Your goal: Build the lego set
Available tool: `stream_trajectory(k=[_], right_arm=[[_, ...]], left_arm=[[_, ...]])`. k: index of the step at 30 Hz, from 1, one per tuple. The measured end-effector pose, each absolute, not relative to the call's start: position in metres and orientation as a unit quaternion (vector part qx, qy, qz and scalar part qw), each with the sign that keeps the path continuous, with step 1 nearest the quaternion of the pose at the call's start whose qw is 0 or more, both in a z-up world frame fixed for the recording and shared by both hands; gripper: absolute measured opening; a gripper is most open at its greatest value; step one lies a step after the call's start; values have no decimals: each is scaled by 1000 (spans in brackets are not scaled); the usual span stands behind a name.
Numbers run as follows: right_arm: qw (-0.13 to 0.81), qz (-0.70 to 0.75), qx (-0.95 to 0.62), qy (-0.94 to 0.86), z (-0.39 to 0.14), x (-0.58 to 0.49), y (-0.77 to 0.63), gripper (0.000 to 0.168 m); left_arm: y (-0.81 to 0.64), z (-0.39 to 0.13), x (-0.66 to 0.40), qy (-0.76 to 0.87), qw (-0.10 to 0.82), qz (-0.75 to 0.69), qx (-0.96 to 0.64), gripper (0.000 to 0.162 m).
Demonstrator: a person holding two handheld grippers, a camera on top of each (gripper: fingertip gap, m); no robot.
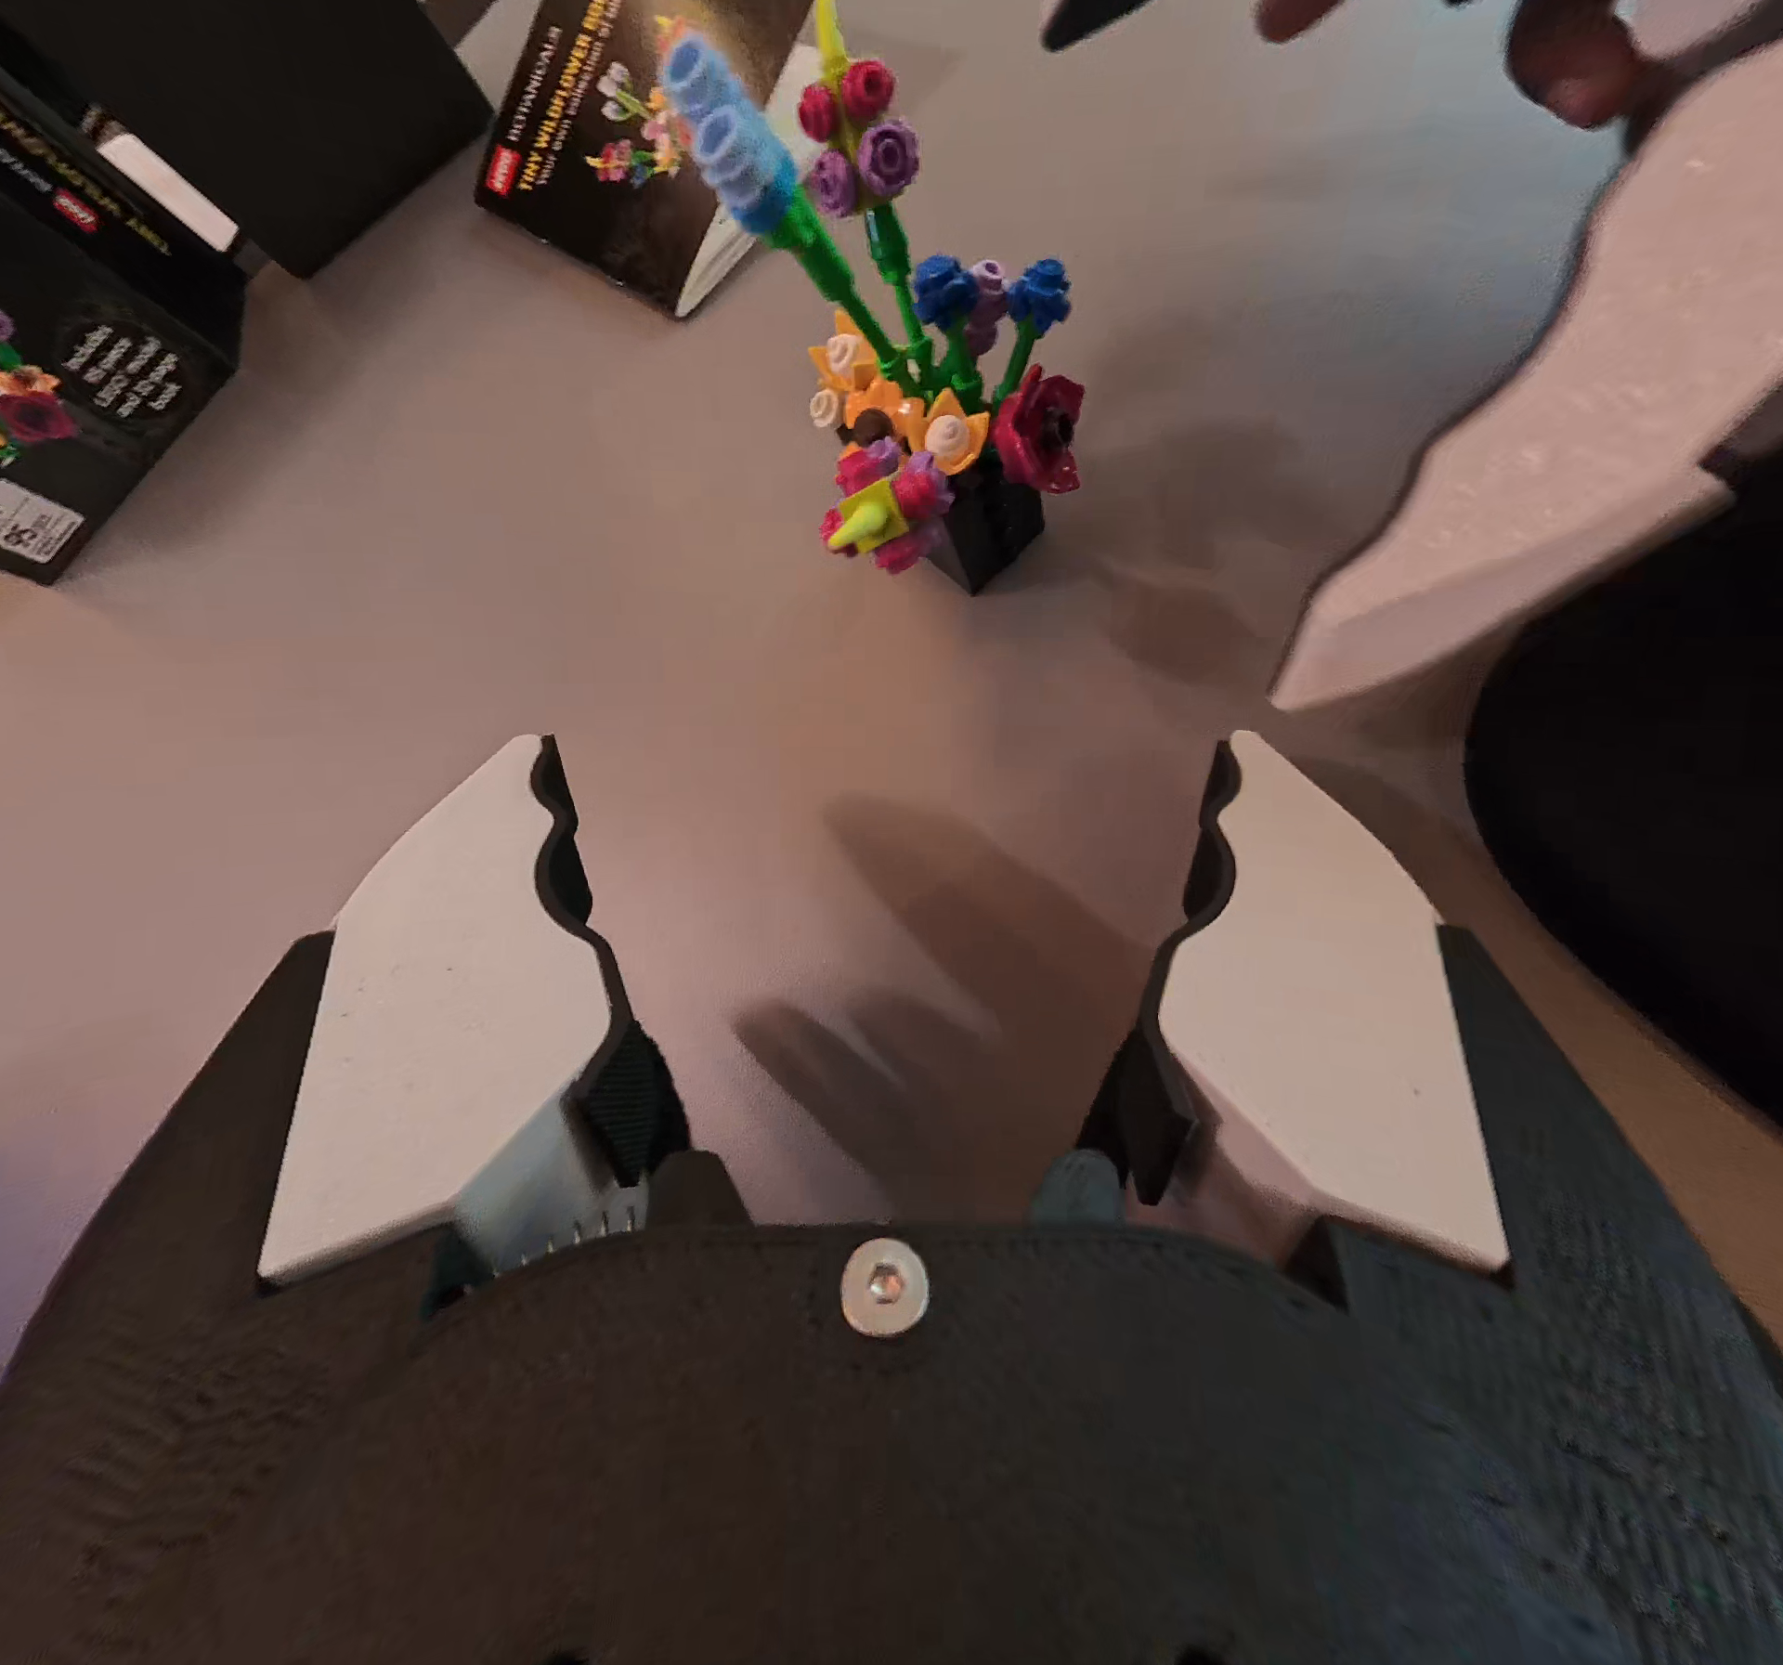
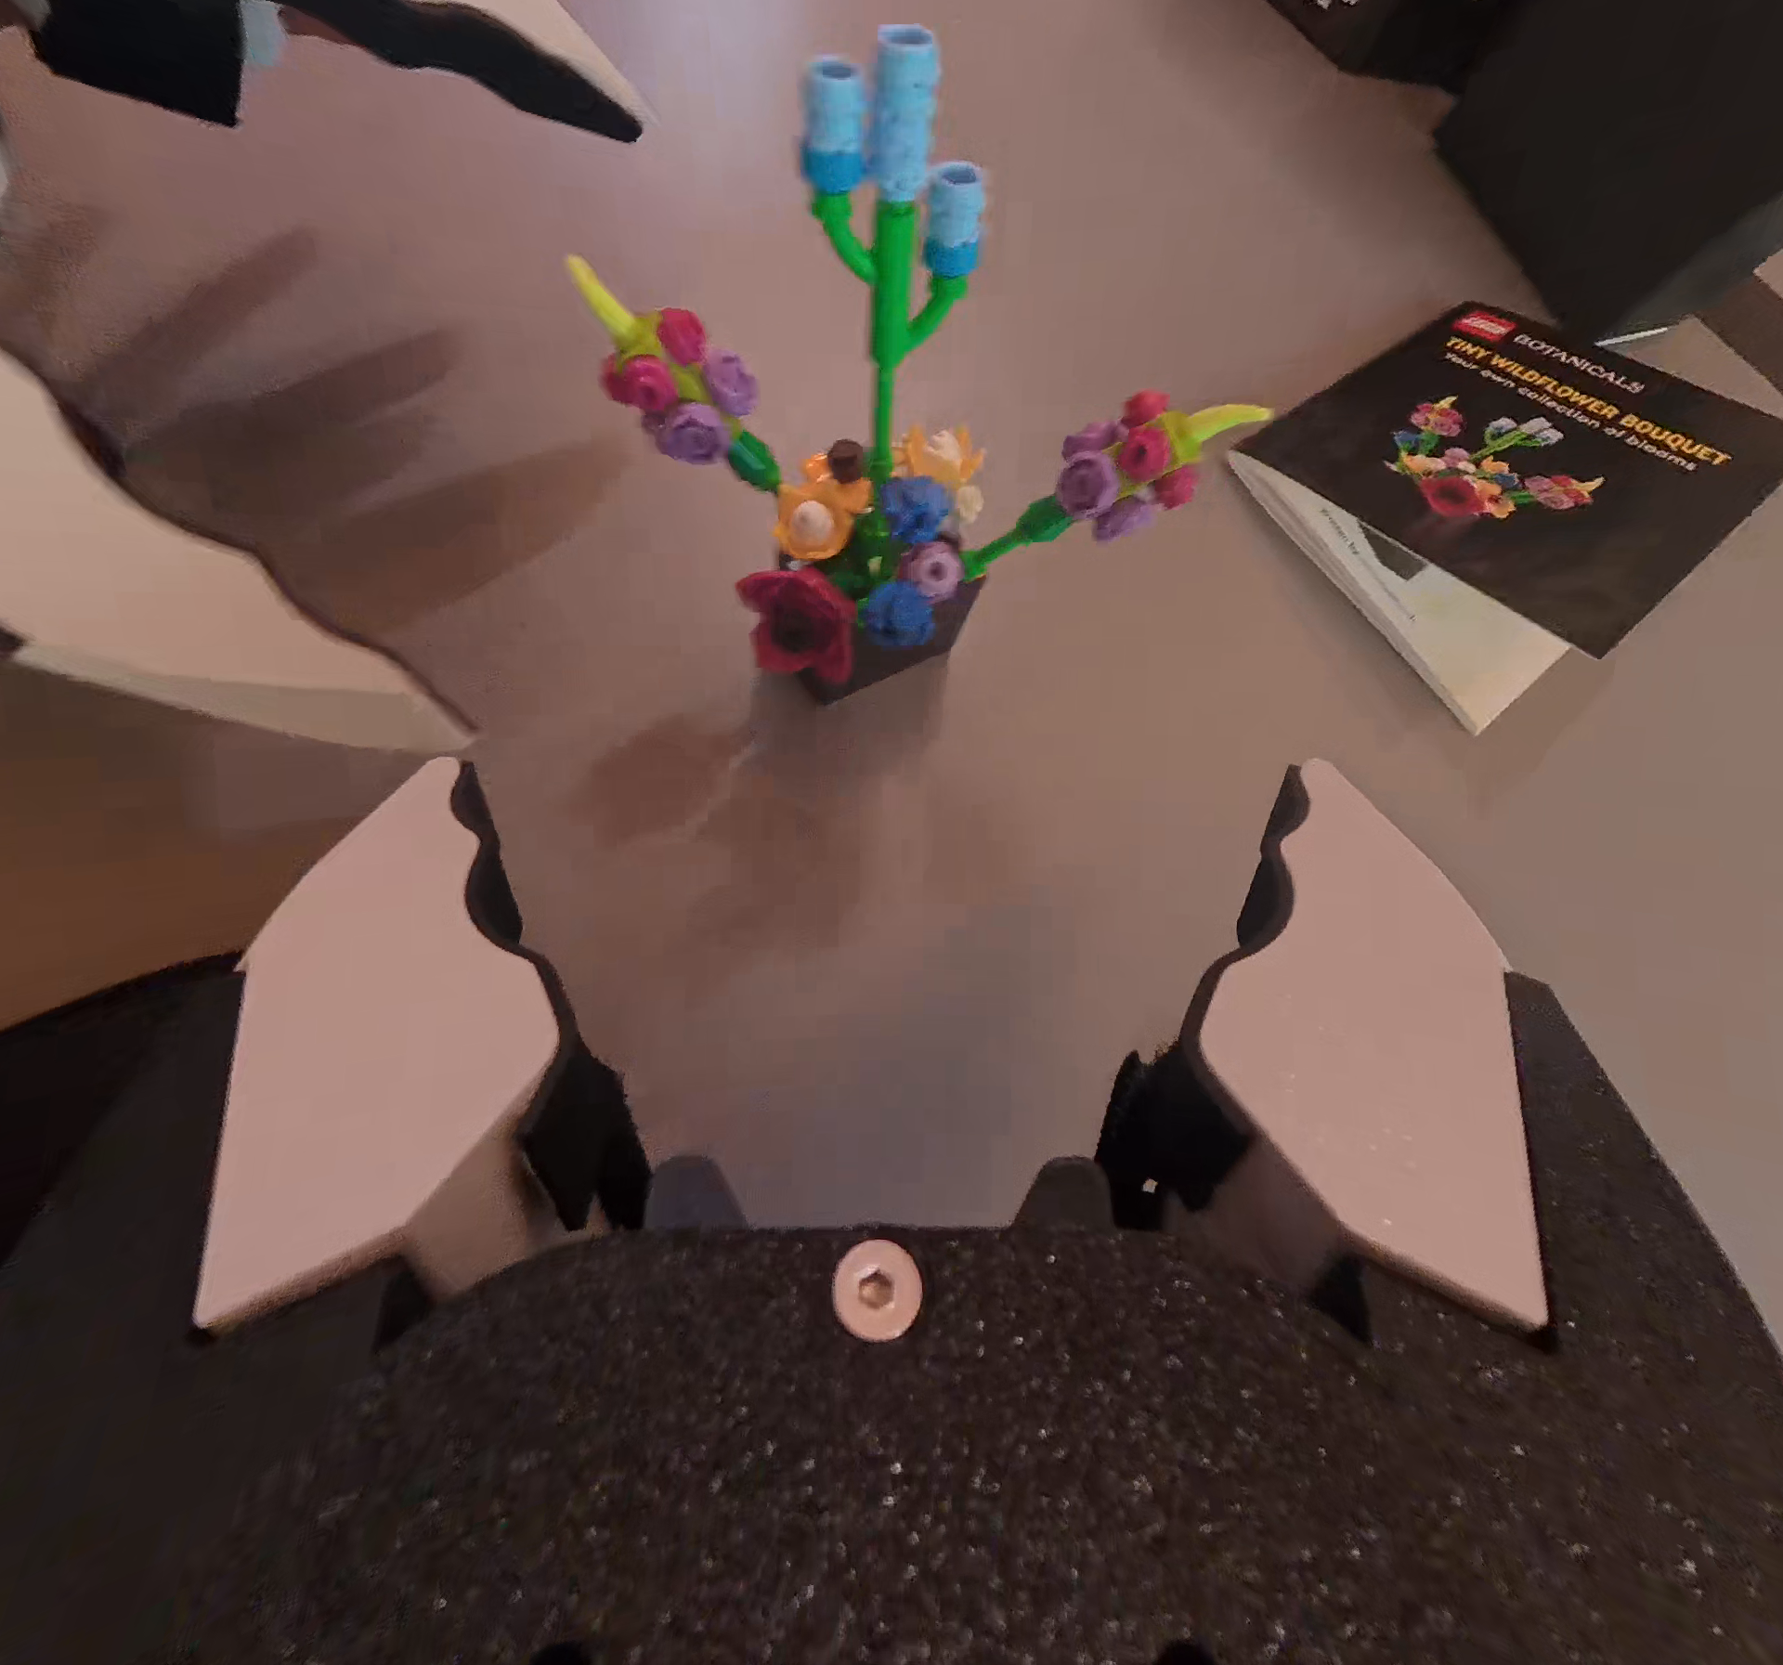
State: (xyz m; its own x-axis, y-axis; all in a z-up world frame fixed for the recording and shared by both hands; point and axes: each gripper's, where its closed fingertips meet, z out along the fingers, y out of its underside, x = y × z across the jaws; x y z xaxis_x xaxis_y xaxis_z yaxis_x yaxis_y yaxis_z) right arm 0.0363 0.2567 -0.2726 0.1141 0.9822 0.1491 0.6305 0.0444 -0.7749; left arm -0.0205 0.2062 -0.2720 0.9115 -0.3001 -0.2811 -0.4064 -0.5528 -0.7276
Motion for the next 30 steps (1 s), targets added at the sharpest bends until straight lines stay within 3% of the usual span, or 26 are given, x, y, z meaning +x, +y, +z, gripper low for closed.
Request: stream_trajectory(k=[11,30], right_arm=[[373,243,-577,-685,-284,17,273,146],[409,266,-493,-720,-278,3,273,147]], left_arm=[[221,-279,-13,271,355,95,-890,135],[235,-268,-7,274,401,172,-857,138]])
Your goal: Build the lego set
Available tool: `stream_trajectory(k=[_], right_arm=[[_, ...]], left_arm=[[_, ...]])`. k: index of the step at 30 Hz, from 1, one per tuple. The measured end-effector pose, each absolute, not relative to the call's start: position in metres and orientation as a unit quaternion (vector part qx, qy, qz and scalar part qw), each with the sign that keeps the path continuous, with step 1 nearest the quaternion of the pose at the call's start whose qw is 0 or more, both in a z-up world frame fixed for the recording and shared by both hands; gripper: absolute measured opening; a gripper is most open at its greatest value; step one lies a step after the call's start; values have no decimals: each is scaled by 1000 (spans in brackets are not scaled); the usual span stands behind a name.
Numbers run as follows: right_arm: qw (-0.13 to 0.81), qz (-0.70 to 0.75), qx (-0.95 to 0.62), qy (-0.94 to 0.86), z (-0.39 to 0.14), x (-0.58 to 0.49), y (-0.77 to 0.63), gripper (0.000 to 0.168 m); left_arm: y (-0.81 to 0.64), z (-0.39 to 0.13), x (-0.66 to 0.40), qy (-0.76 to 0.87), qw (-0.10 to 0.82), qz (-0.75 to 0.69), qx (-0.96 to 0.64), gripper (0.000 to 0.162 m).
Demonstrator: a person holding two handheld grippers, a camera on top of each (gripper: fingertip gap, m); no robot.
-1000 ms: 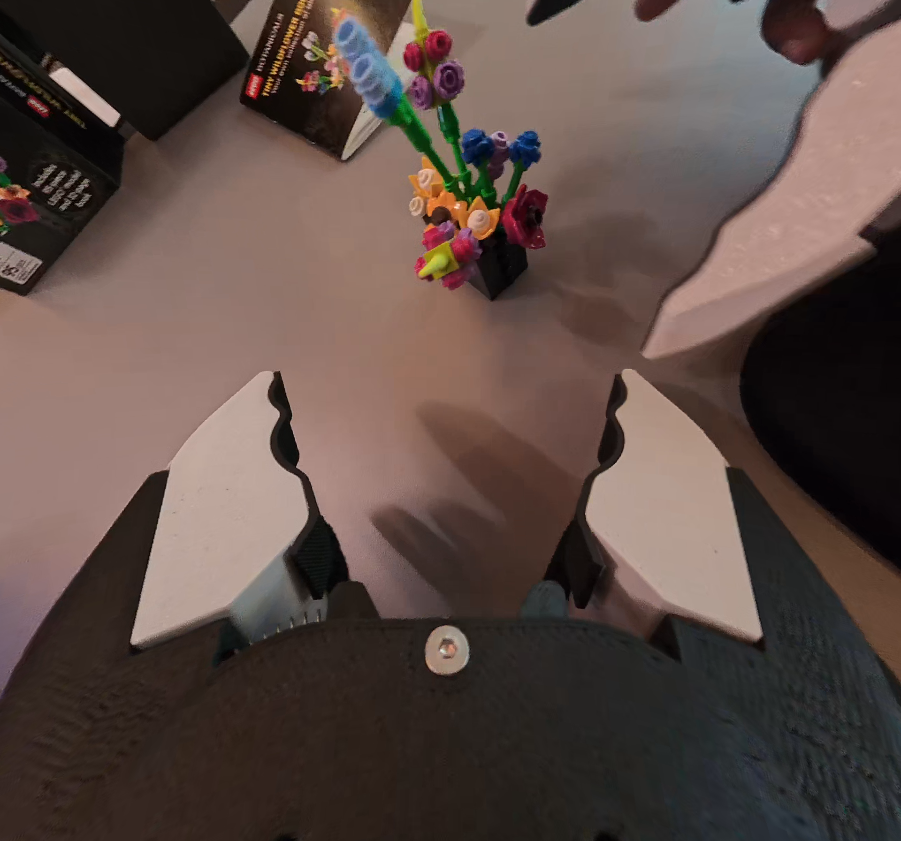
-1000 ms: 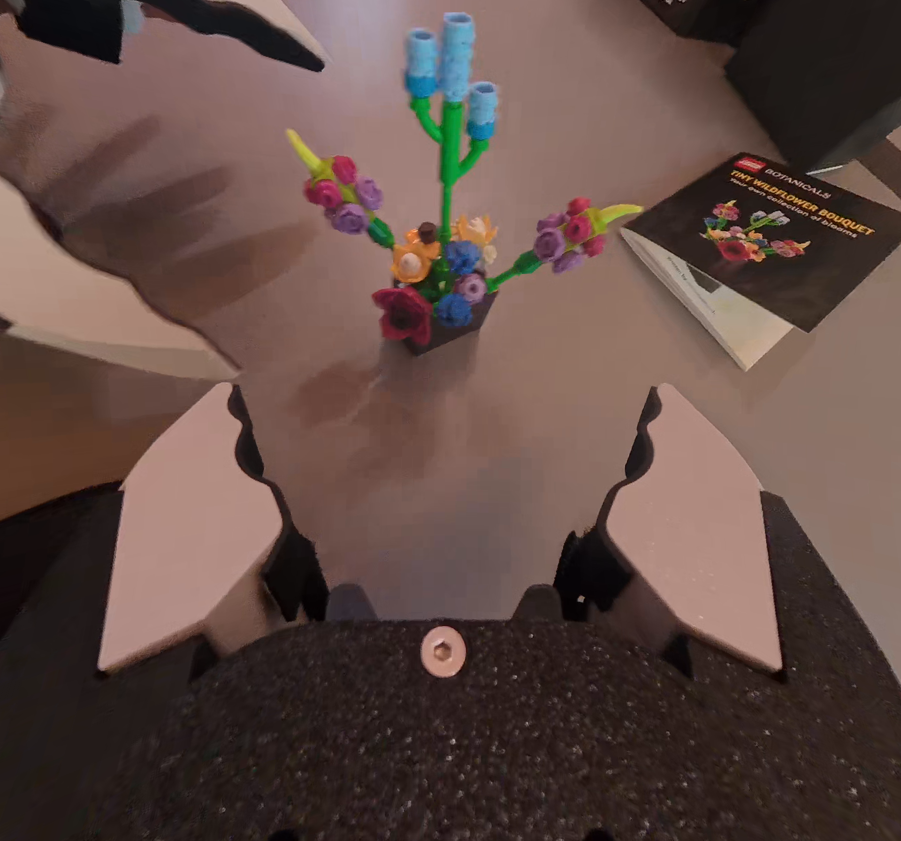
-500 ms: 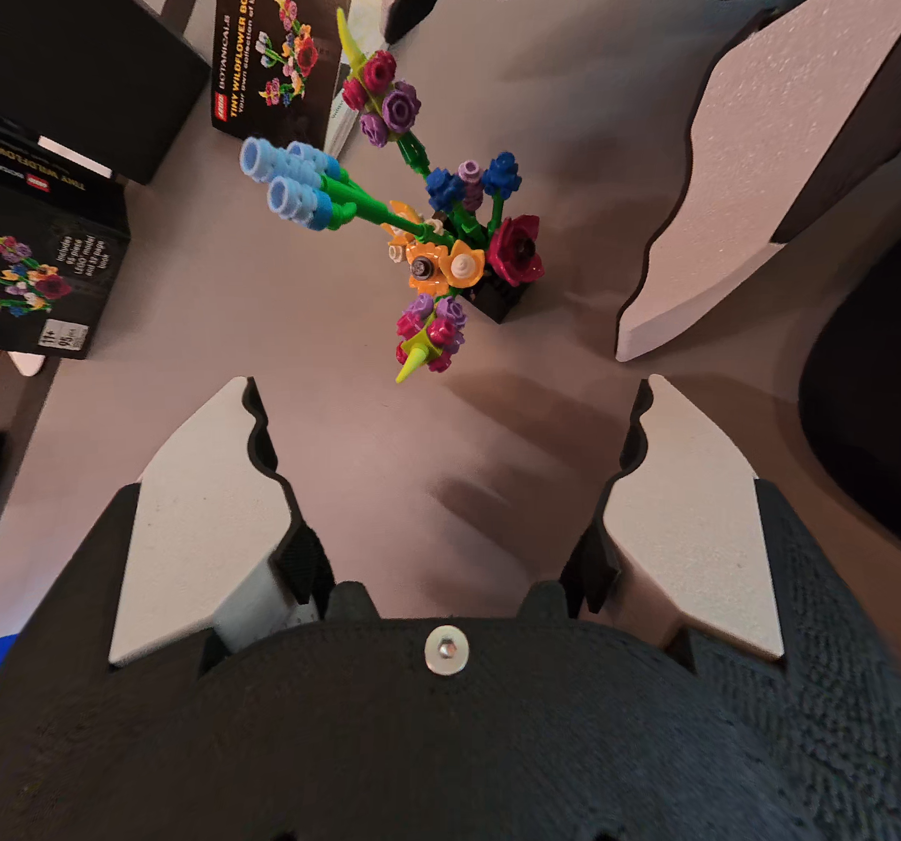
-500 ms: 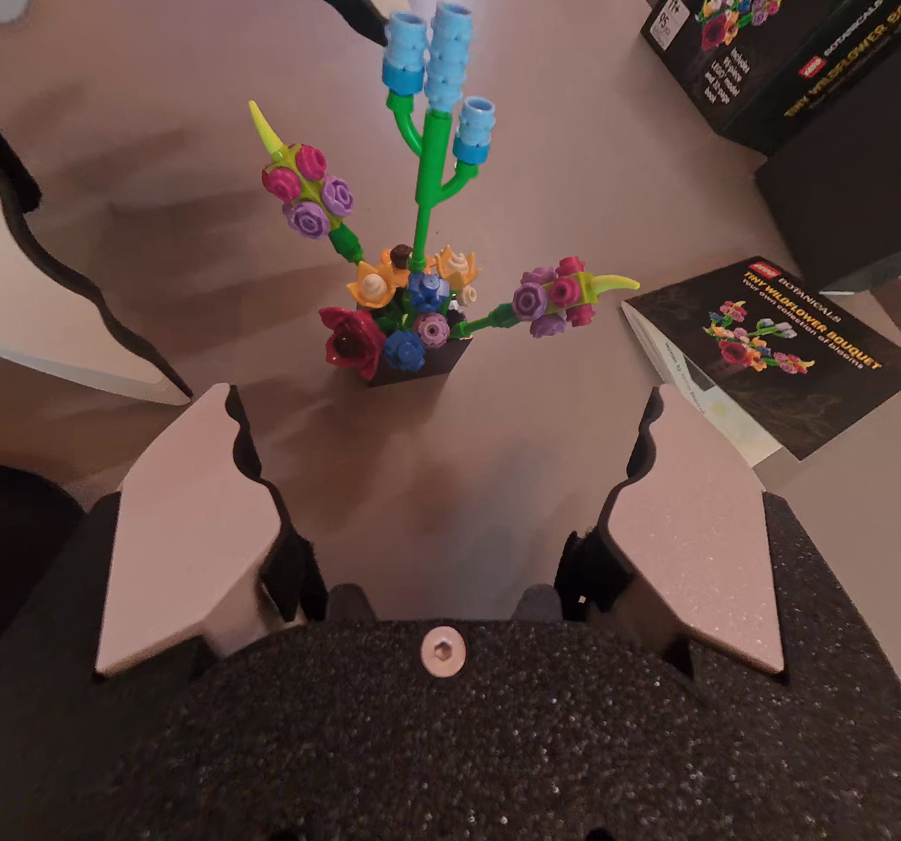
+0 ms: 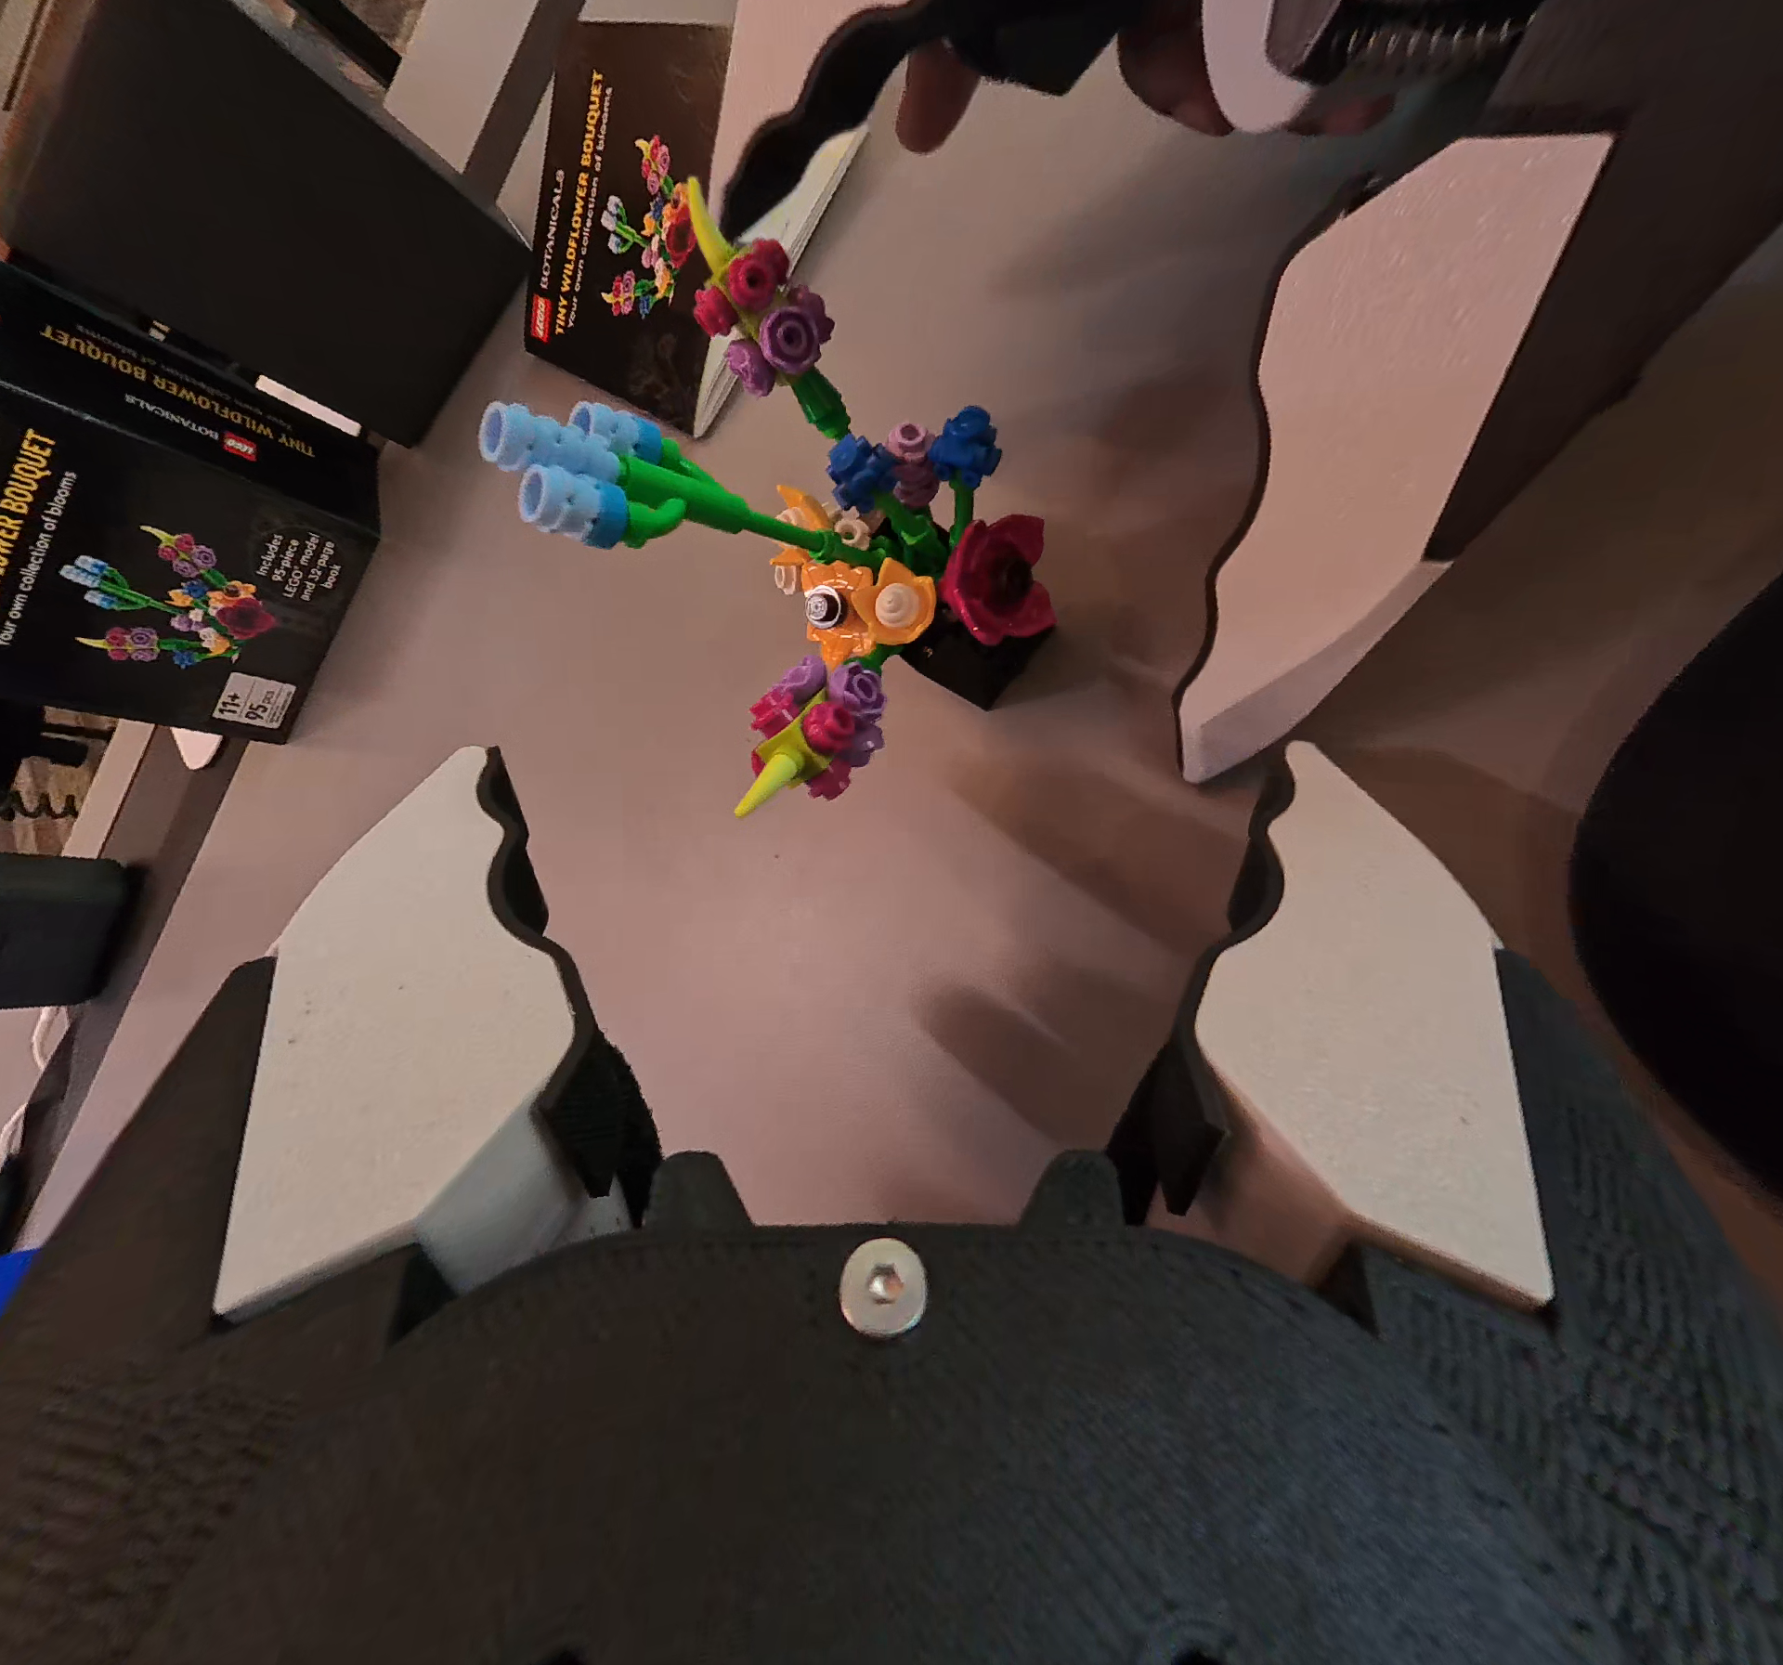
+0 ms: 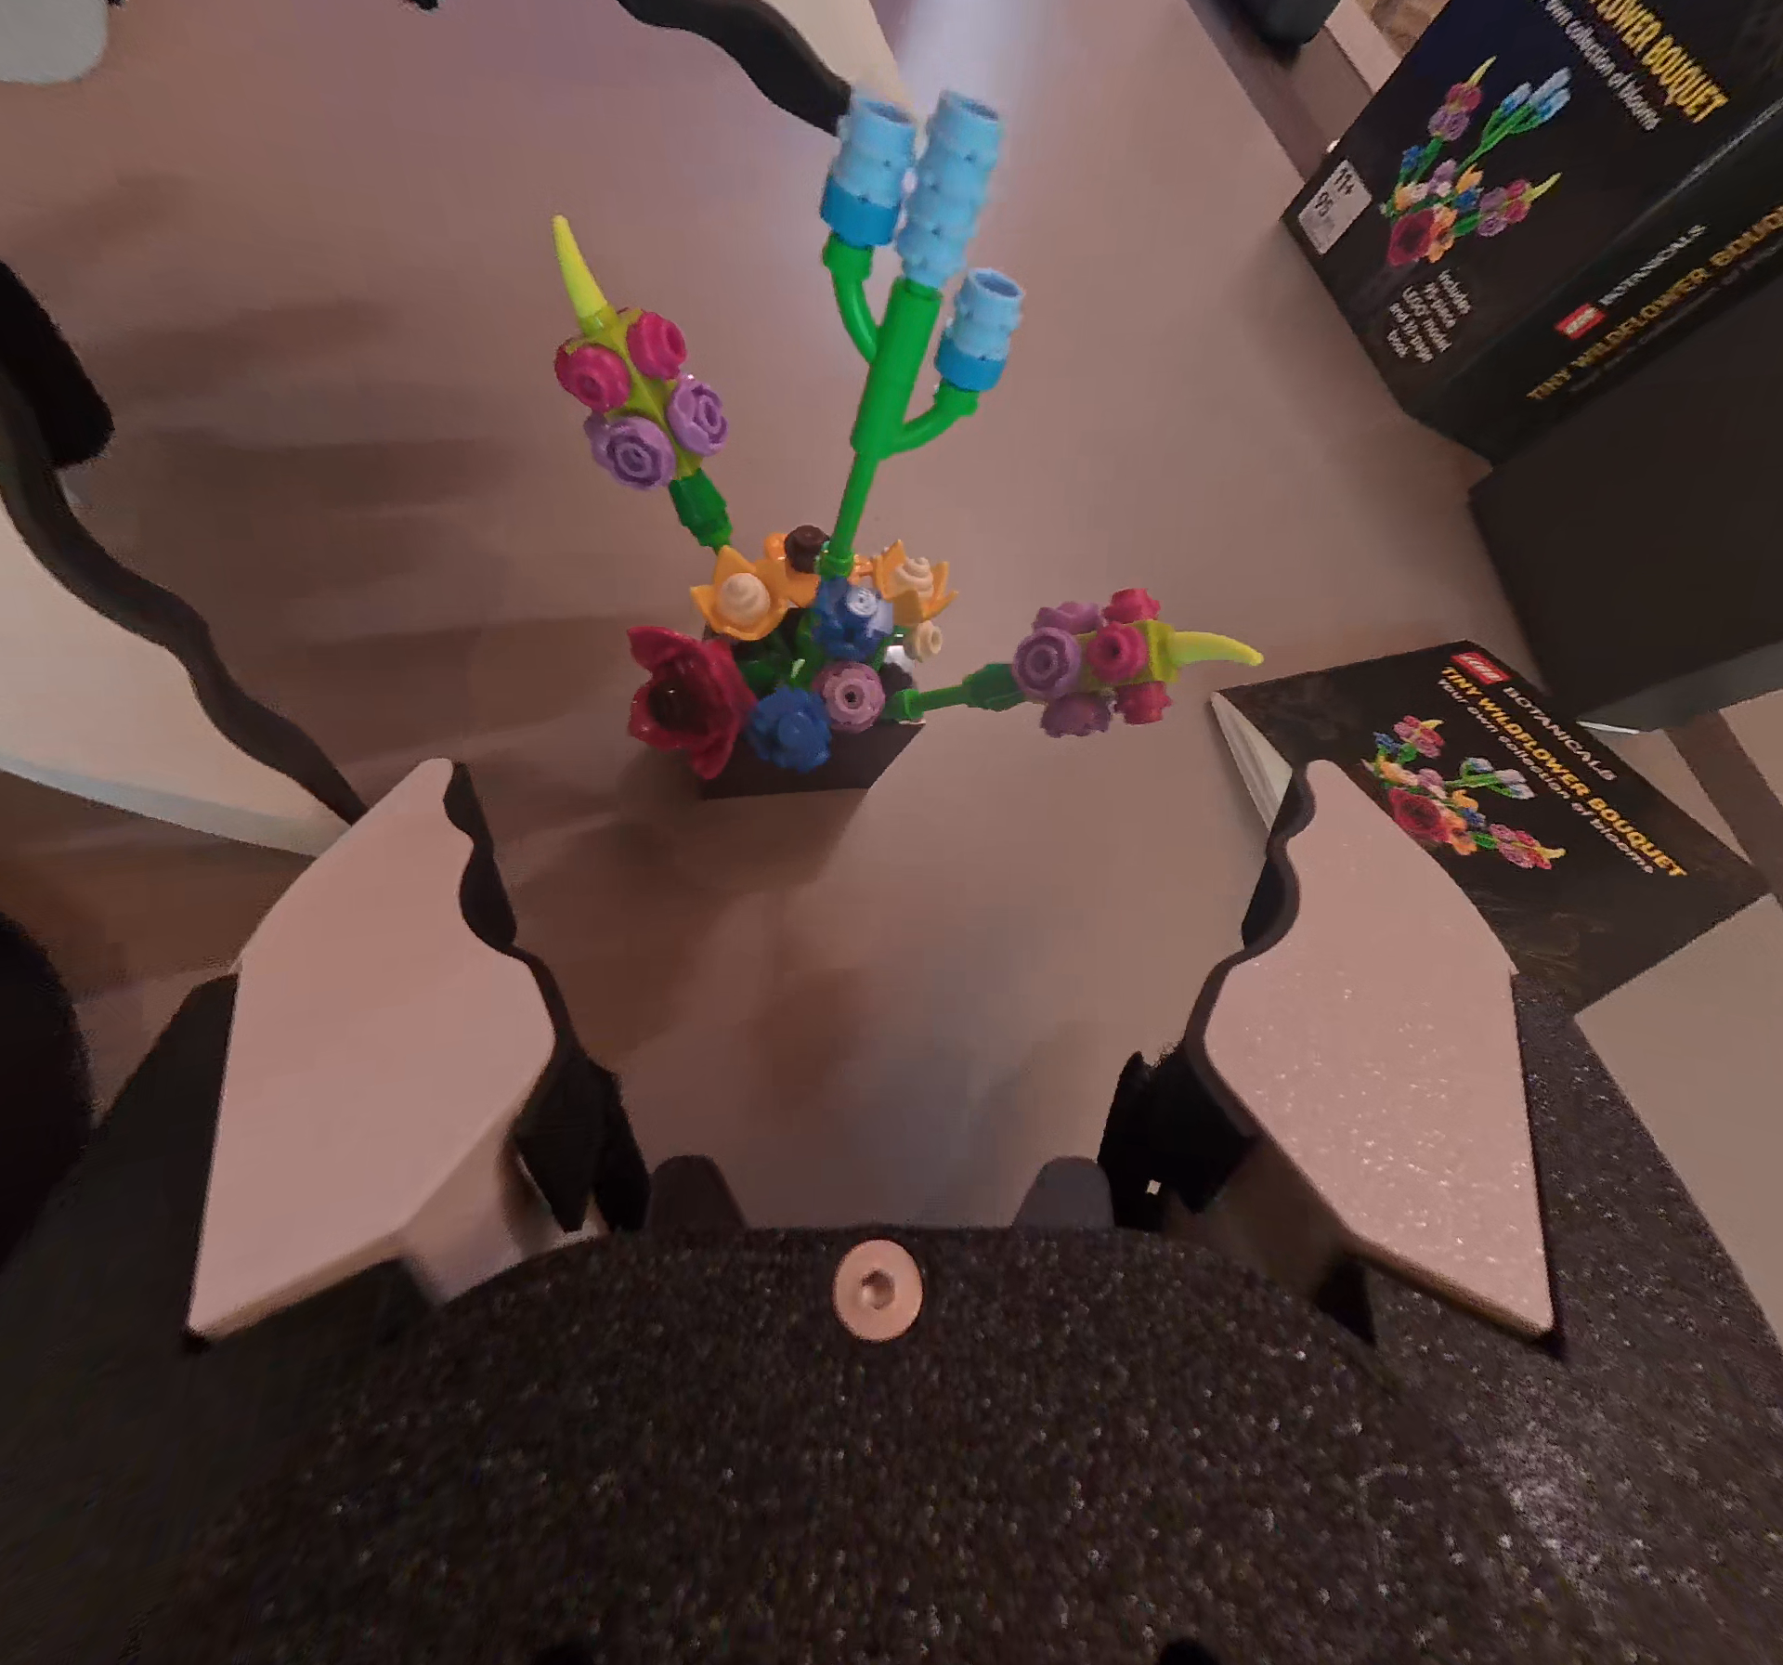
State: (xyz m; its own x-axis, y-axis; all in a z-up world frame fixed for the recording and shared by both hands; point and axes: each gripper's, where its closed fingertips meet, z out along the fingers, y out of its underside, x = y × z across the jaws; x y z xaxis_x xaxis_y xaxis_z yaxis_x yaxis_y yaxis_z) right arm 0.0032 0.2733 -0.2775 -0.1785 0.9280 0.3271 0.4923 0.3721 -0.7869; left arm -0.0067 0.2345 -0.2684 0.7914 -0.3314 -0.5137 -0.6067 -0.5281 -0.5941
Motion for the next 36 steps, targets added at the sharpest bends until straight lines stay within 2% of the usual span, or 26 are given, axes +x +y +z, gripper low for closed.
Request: stream_trajectory(k=[36], right_arm=[[542,237,-389,-707,-255,33,294,141]], left_arm=[[236,-255,22,206,507,263,-795,138]])
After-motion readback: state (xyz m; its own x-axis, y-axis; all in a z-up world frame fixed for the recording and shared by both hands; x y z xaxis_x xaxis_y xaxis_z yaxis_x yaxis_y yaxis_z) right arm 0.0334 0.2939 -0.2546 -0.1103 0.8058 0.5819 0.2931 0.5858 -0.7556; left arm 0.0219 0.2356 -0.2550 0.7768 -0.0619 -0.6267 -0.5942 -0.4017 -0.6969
